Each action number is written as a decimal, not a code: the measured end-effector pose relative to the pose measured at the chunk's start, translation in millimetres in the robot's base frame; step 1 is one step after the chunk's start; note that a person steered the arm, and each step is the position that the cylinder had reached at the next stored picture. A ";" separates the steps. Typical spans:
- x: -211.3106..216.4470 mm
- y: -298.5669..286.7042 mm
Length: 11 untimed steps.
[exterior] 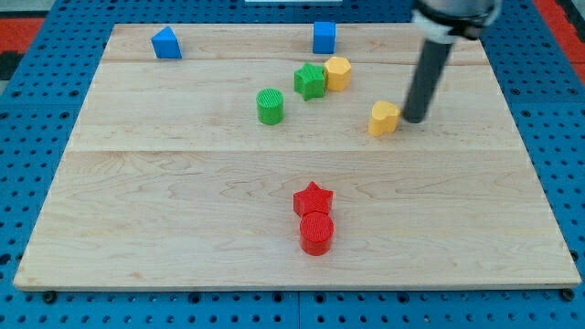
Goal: Slide the red star towards the top right side of the board
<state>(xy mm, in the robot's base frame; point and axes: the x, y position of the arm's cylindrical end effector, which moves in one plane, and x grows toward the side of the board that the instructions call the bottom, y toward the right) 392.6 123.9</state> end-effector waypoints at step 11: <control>15.5 16.4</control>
